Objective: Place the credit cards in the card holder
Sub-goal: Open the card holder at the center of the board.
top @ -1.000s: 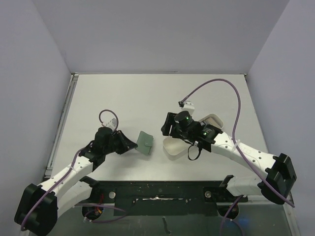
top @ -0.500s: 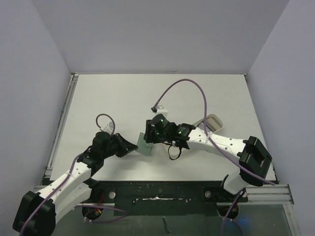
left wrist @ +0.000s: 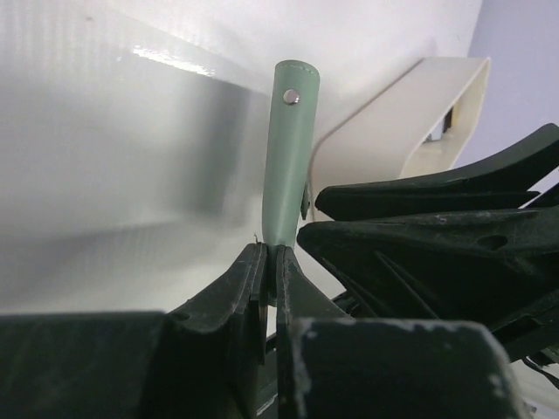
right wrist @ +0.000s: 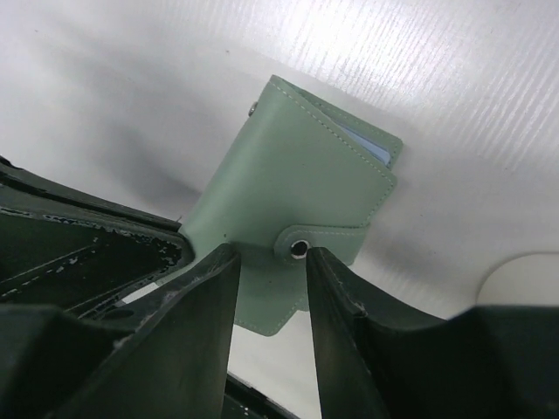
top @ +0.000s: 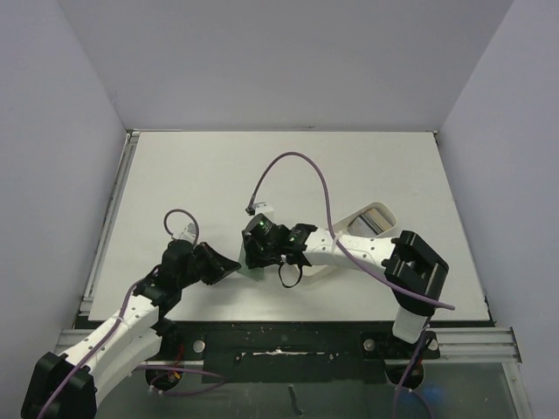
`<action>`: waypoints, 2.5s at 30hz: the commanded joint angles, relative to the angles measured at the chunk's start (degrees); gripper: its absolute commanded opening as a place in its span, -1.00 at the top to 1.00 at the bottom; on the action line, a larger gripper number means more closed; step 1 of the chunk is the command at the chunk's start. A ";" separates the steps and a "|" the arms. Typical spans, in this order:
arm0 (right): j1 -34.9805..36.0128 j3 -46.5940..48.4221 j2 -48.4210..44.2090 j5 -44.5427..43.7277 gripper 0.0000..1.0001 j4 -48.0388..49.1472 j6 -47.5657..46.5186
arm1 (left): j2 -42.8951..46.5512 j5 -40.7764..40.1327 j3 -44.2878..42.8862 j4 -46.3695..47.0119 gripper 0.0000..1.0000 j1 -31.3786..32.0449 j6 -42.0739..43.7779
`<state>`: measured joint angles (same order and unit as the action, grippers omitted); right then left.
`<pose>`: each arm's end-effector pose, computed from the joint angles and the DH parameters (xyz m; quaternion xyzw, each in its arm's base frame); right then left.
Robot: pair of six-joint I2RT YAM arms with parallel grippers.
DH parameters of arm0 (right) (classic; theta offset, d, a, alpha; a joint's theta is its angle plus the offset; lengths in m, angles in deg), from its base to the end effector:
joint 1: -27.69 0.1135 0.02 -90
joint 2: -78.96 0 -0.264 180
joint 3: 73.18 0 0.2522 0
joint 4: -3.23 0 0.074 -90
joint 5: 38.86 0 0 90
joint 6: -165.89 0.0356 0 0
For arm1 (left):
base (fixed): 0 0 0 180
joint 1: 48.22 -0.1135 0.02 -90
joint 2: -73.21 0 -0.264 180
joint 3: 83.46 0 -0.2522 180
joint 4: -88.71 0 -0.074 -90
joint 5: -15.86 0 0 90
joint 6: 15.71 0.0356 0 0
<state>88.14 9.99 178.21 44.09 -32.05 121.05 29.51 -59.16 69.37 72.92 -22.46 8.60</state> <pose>0.1878 0.3224 0.2188 -0.1051 0.9362 0.2280 0.2458 0.1424 -0.0789 0.1662 -0.2374 0.8378 -0.4221 0.2521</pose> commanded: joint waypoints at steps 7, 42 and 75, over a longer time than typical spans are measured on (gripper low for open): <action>-0.16 3.63 5.08 0.38 0.26 0.66 -3.48 | -0.11 -5.26 0.84 -4.79 1.00 -0.42 1.71; 0.77 13.56 12.67 -11.24 0.26 -18.99 -3.63 | -0.89 -7.42 2.89 -4.93 1.00 -0.45 4.20; 2.73 15.70 13.73 -3.76 0.18 -10.75 2.81 | -0.65 -5.80 5.08 -0.60 1.00 -0.45 1.41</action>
<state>90.41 24.79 191.25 39.13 -43.48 122.34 29.16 -66.16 74.81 68.49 -22.70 10.37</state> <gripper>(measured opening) 0.409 0.034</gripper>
